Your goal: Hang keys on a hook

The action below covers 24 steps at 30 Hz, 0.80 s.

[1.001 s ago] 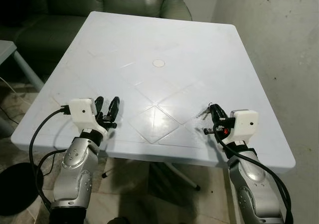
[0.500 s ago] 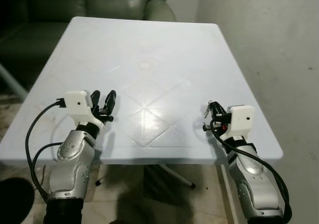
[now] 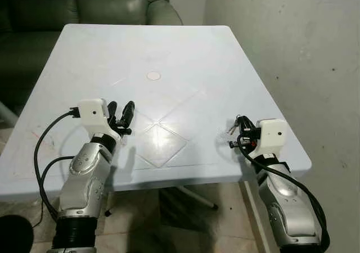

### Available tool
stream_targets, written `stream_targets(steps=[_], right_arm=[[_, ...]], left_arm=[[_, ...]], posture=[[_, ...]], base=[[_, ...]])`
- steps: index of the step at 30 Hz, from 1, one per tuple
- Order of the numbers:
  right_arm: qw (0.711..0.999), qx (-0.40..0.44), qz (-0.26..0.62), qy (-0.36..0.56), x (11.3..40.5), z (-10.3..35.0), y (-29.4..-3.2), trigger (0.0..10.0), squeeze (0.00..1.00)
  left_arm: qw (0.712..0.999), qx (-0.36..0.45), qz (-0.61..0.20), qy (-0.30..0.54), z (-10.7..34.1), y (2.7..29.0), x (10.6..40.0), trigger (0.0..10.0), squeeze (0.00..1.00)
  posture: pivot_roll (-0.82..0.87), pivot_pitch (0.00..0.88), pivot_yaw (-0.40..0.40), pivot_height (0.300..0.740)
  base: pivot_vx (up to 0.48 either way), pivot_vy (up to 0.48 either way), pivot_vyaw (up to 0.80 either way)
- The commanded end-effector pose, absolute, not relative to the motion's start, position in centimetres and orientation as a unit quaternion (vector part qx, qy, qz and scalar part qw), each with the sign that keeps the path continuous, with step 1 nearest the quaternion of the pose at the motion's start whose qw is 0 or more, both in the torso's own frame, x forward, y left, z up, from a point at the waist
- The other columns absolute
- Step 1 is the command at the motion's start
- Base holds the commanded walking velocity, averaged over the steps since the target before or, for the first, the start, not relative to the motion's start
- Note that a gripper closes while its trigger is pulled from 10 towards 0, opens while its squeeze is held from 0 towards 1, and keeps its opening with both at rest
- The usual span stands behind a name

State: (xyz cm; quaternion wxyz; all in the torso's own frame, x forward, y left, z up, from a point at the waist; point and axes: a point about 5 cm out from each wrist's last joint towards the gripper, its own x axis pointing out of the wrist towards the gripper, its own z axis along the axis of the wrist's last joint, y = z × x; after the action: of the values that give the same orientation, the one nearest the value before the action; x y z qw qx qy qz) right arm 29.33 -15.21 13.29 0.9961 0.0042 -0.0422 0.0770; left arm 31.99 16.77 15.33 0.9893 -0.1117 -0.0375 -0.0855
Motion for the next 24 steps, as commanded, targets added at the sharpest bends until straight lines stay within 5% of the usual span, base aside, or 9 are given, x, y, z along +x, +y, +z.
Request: stream_targets(steps=[1, 10, 24], right_arm=[[0.997, 0.006, 0.066, -0.035, 29.60, 13.17, -15.54, 10.0, 0.00], [0.997, 0.007, 0.073, -0.033, 29.71, 13.21, -15.22, 10.0, 0.00], [0.997, 0.005, 0.077, -0.030, 29.68, 13.10, -15.11, 10.0, 0.00]], left_arm=[[0.989, -0.112, -0.089, -0.031, 15.24, 16.62, 32.15, 10.0, 0.00], [0.989, -0.118, -0.086, -0.032, 15.20, 16.59, 32.16, 10.0, 0.00], [0.992, -0.105, -0.069, -0.022, 15.07, 16.70, 32.27, 10.0, 0.00]], posture=[[0.00, 0.051, -0.010, 0.740], [0.00, 0.044, -0.015, 0.740], [0.01, 0.045, -0.017, 0.740]], base=[[0.000, 0.000, -0.70], [0.000, 0.361, -0.70], [0.000, 0.000, -0.71]])
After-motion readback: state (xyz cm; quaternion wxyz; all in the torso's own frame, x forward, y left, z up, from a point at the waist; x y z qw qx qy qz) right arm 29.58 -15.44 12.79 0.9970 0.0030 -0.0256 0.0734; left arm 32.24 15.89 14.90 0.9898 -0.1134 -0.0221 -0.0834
